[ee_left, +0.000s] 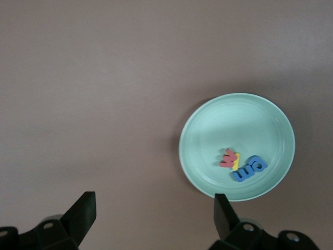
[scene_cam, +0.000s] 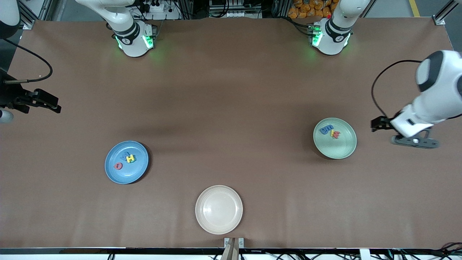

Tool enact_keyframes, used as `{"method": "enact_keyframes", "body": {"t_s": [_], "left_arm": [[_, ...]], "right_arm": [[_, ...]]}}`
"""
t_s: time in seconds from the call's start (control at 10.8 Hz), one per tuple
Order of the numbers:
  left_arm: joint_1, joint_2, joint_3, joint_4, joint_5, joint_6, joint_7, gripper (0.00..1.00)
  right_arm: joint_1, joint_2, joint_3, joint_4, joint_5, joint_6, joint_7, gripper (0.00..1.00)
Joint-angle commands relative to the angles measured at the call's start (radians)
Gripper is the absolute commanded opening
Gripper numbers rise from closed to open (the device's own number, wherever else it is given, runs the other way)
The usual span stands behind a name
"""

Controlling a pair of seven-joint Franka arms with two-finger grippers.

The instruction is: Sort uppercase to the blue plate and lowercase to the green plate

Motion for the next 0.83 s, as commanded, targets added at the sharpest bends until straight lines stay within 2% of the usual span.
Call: {"method": "enact_keyframes", "body": {"t_s": [0.0, 0.19, 0.37, 0.56, 0.65, 0.74], "left_arm": [[0.006, -0.007, -0.044, 0.120, -0.028, -0.141, 0.025, 1.00], [0.006, -0.021, -0.058, 0.138, -0.028, -0.161, 0.025, 1.00], [0.003, -0.036, -0.060, 0.198, -0.028, -0.211, 0.054, 1.00], [-0.053, -0.079, -0.028, 0.240, -0.037, -0.254, 0.088, 1.00], [-0.136, -0.081, 0.056, 0.285, -0.058, -0.297, 0.090, 1.00], [-0.255, -0.092, 0.178, 0.319, -0.084, -0.332, 0.091, 1.00]], "right_arm": [[0.000, -0.010, -0.002, 0.008, 0.020, -0.017, -0.008, 1.00], [0.000, -0.012, -0.002, 0.008, 0.034, -0.021, -0.011, 1.00], [-0.005, -0.016, -0.008, 0.008, 0.064, -0.023, -0.012, 1.00], [0.000, -0.016, -0.011, 0.008, 0.061, -0.021, -0.014, 1.00], [0.000, -0.016, -0.011, 0.008, 0.060, -0.021, -0.014, 1.00], [-0.003, -0.015, -0.011, 0.008, 0.060, -0.021, -0.014, 1.00]]}}
